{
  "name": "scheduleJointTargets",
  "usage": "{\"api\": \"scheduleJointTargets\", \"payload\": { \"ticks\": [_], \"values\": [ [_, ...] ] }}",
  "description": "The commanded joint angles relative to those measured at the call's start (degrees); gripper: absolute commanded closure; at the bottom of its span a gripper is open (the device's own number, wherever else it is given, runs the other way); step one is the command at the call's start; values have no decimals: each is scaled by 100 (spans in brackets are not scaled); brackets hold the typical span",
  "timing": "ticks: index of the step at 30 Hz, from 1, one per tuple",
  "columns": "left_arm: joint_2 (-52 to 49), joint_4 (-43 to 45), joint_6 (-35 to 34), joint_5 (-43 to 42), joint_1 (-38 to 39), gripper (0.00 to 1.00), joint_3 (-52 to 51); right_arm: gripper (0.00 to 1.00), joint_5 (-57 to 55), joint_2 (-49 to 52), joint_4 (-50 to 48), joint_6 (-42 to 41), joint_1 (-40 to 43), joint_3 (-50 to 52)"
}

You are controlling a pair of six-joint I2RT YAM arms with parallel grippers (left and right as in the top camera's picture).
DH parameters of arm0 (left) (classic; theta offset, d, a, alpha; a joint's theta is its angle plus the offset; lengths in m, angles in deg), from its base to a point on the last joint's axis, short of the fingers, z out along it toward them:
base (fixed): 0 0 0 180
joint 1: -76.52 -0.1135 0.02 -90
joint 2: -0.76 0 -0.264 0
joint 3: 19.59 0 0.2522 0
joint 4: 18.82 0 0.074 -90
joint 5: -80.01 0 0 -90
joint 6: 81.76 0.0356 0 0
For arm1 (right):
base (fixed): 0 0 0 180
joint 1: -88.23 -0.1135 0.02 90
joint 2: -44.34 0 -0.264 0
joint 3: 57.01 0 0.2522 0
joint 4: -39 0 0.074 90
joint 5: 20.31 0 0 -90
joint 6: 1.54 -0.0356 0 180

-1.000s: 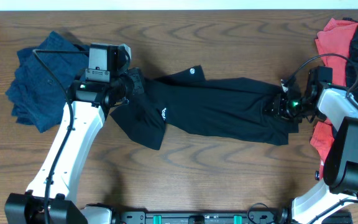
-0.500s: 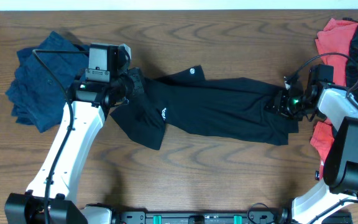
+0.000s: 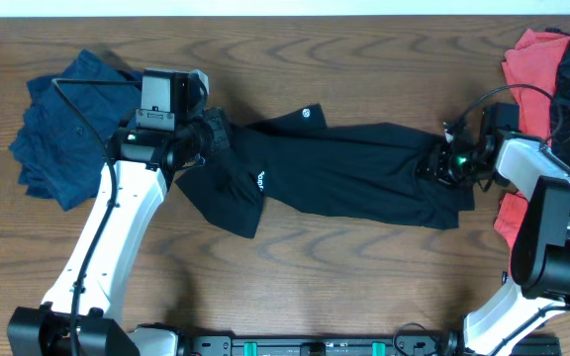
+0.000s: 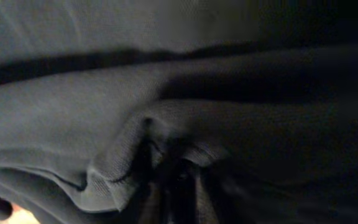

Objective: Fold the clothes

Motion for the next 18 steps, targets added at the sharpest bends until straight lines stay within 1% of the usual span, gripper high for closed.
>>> {"api": "scheduleJointTargets", "payload": {
  "ticks": [1,4,7,9,14,18],
  "values": [
    [20,4,96,59,-15,94,11,99,-9,105,-101,-210,-111,24],
    [20,-4,96,59,-15,94,11,99,-203,81,-131,-420,-50,9],
    [37,-15,144,57,-28,94,11,99,-629,-92,96,-599,107,-87],
    [109,-11,247,57,-37,94,11,99,-649,-317,243,-612,251,-151],
    [570,-2,243,55,-227,94,13,99,-645,-1333,627,-566,752,-326],
    [1235,4,195,-101,-461,94,26,99,-627,-2216,1270,-190,955,-682]
  ]
}}
